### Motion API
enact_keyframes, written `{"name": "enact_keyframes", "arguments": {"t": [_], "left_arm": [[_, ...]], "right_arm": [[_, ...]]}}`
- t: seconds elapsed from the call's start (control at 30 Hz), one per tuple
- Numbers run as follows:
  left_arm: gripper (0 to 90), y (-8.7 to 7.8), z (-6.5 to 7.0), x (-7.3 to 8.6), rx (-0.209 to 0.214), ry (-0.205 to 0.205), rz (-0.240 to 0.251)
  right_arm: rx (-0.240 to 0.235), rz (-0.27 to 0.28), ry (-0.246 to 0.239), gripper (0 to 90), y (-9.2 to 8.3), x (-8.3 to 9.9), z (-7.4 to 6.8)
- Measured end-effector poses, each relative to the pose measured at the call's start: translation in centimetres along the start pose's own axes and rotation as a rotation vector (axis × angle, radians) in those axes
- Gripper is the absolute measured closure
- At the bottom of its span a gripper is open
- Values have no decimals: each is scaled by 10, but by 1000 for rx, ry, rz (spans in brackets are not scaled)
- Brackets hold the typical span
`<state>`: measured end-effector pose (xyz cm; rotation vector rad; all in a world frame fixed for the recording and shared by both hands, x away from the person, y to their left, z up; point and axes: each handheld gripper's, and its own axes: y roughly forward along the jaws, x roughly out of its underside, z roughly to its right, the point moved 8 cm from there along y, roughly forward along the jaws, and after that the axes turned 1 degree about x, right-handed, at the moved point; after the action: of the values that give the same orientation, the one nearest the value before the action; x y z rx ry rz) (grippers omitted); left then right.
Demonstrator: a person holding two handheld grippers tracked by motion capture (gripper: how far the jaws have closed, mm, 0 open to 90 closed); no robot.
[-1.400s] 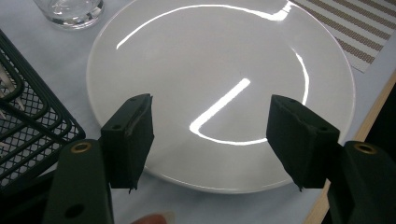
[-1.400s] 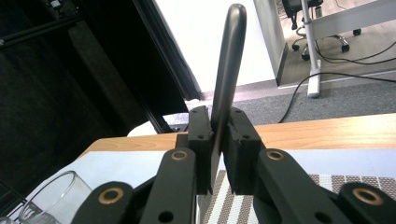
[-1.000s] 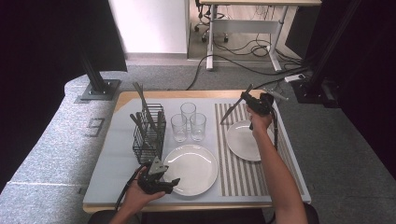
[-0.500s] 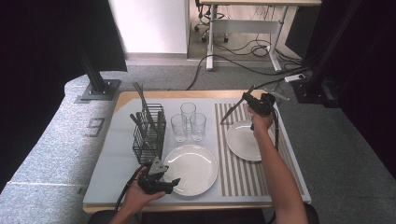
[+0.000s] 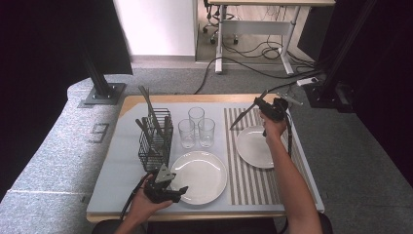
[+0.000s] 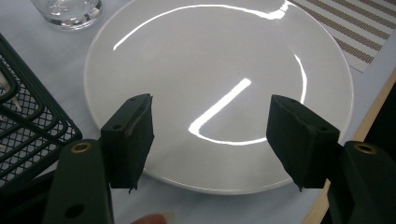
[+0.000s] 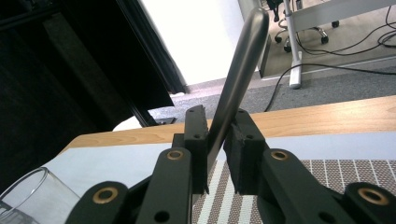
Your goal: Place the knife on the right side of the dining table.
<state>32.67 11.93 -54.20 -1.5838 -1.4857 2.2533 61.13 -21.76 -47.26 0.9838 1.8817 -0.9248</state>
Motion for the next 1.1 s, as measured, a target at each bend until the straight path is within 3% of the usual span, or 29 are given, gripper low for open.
{"name": "enact_keyframes", "arguments": {"t": [0.8, 1.1], "left_arm": [[321, 2, 2, 0, 3, 4, -4], [321, 2, 3, 1, 4, 5, -5]], "right_arm": [[37, 1, 58, 768, -5, 10, 25], [45, -2, 64, 764, -5, 11, 27]]}}
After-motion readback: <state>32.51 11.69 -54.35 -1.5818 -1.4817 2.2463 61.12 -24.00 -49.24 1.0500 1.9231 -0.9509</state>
